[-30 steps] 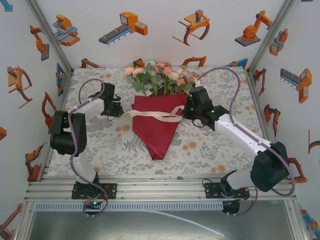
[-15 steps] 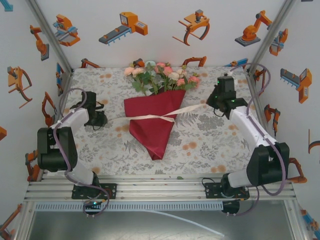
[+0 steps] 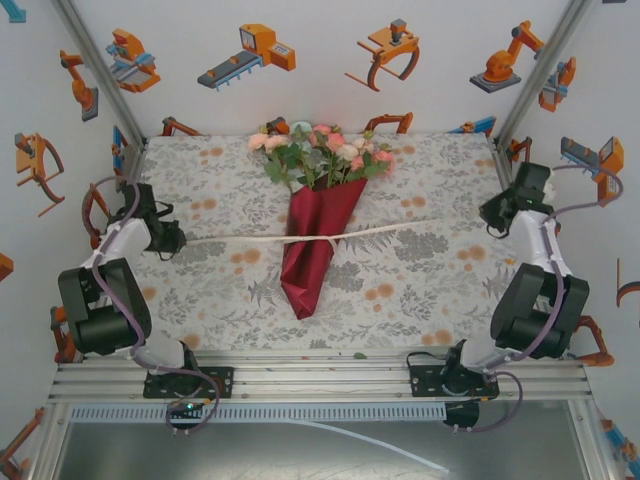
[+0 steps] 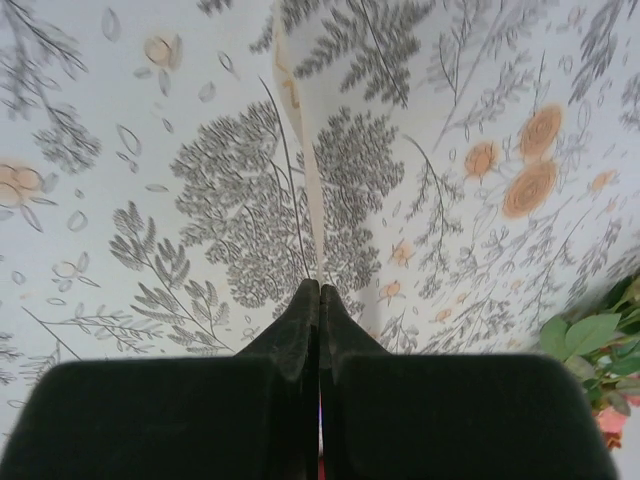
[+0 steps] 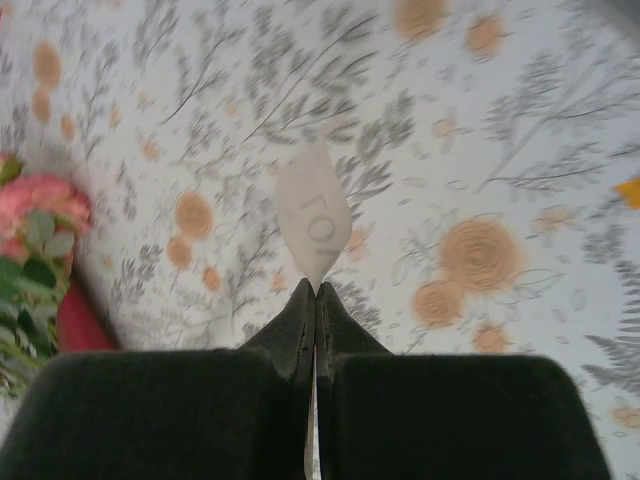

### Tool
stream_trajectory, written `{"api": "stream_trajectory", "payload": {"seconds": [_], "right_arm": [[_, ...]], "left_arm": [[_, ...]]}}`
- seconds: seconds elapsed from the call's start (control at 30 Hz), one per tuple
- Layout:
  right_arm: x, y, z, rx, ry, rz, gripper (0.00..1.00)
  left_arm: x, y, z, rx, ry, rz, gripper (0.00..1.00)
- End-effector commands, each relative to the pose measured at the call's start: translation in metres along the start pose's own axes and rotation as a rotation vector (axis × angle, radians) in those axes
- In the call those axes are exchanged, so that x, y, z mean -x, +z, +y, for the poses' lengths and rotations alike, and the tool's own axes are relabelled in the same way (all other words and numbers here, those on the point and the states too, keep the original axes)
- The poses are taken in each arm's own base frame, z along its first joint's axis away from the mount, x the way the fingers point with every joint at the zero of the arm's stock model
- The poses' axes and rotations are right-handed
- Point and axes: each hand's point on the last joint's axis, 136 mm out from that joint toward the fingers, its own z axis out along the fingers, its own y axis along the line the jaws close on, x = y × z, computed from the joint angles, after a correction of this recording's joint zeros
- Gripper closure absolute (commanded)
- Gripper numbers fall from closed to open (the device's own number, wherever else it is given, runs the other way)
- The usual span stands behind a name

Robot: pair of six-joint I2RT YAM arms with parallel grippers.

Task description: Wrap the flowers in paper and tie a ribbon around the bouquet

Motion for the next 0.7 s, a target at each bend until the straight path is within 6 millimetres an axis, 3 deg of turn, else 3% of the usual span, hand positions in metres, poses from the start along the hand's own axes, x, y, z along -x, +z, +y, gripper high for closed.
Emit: {"api": "stream_trajectory", "payload": {"seconds": [0.0, 0.1, 0.17, 0.23, 0.33, 0.37, 0.47, 0.5, 0.6, 0.67], "right_arm": [[0.018, -0.001, -0.047, -0.090, 0.150, -0.025, 1.00], [0.033, -0.004, -0.064, -0.096, 0.226, -0.039, 1.00], [0.036, -0.005, -0.061, -0.083, 0.221, -0.041, 1.00], [0.033, -0.002, -0.052, -0.029, 0.219, -0.017, 1.00], [0.018, 0.002, -0.037, 0.037, 0.186, 0.031, 0.99], [0.012, 0.002, -0.031, 0.065, 0.164, 0.043, 0.91], [-0.002, -0.005, -0.014, 0.100, 0.065, 0.066, 0.63], [-0.006, -0.009, -0.008, 0.114, 0.025, 0.068, 0.58], [-0.018, -0.021, 0.015, 0.175, -0.073, 0.085, 0.47], [-0.032, -0.029, 0.038, 0.240, -0.158, 0.102, 0.43]], "left_arm": [[0.029, -0.011, 0.012, 0.011, -0.030, -0.053, 1.00], [0.044, -0.012, 0.024, 0.007, -0.098, -0.059, 1.00], [0.046, -0.013, 0.026, -0.002, -0.122, -0.049, 1.00], [0.037, -0.012, 0.015, -0.046, -0.105, -0.008, 1.00], [0.008, -0.015, -0.012, -0.106, 0.003, 0.055, 1.00], [-0.001, -0.018, -0.020, -0.123, 0.047, 0.062, 0.92], [-0.015, -0.030, -0.039, -0.174, 0.148, 0.054, 0.54], [-0.017, -0.036, -0.045, -0.193, 0.187, 0.044, 0.45], [-0.032, -0.051, -0.061, -0.231, 0.298, 0.047, 0.36], [-0.057, -0.060, -0.070, -0.246, 0.370, 0.082, 0.33]]}}
